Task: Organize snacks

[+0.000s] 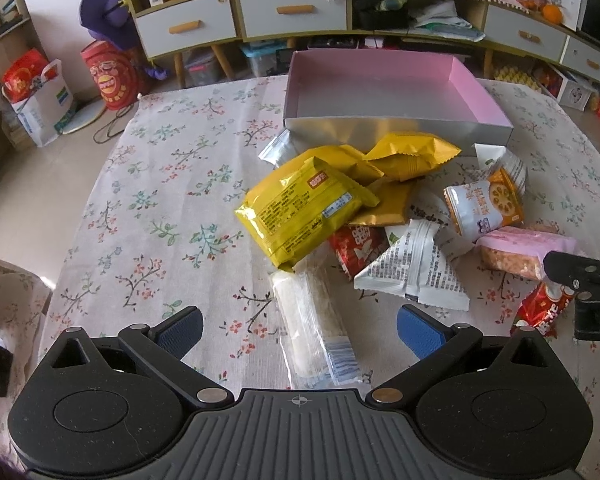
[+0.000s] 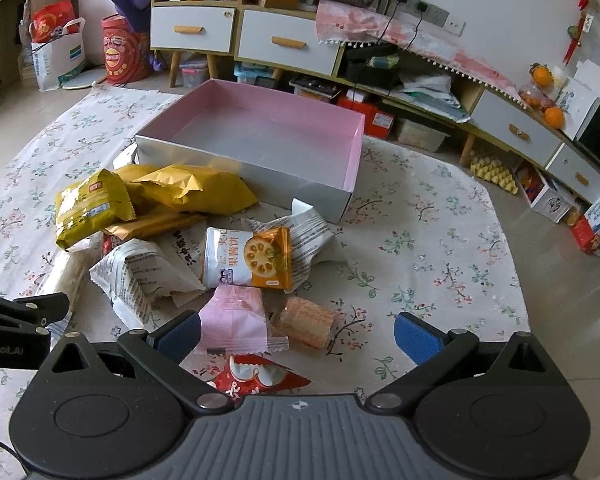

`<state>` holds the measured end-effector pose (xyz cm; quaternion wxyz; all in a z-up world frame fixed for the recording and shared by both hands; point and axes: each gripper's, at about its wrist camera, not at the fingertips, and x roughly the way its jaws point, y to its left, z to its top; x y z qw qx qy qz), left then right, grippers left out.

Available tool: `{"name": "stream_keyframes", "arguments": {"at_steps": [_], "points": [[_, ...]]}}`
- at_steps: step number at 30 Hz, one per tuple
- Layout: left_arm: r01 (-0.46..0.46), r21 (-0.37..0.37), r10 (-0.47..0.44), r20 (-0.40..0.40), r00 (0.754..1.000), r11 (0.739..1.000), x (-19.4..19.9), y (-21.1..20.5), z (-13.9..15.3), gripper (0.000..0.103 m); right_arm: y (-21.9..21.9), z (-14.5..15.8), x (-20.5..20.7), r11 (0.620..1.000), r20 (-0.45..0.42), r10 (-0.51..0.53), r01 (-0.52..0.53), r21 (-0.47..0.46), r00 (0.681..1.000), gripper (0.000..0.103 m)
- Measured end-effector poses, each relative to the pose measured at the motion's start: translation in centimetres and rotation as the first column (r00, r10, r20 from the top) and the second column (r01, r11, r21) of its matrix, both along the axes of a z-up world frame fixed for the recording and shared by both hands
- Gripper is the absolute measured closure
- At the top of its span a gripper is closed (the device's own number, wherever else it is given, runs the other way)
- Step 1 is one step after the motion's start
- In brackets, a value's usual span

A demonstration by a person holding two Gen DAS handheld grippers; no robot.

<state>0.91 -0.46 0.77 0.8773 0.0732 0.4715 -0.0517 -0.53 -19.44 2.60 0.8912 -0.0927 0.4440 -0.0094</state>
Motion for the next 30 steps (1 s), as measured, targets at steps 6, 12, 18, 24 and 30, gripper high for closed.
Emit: {"name": "stream_keyframes", "arguments": {"at_steps": [6,12,18,24,30], "points": [[0.019,-0.006,-0.019,0.010,1.000,1.000,1.2,-0.1,0.9,0.000,-0.7,-0.1,0.7,1.000,-0.050,-0.011,0.012,0.028,0.999,0.018],[0.069,-0.014,-0.068,0.046,0.997,0.998,2.7,-0.2,2.5,0.000,-1.4,0.8,2.1,0.998,-0.061,-0.001,0.005,0.064,0.998,0.018],[0.139,-0.033,-0.135,0.102,0.986,0.990,5.0,-0.6,2.8,0.002,-2.1,1.8,4.7,0.987,-0.066,-0.004,0.015,0.161,0.998,0.021],[0.287,-0.011,-0.284,0.099,0.954,0.958,6.8,-1.3,1.9,0.006,-3.2,1.0,7.1,0.975,-0.088,-0.022,0.041,0.220,0.996,0.026],[0.441,0.012,-0.440,0.108,0.892,0.897,7.5,-0.7,1.1,0.018,-4.6,-0.4,8.5,0.956,-0.147,0.011,0.033,0.291,0.989,0.038]]}}
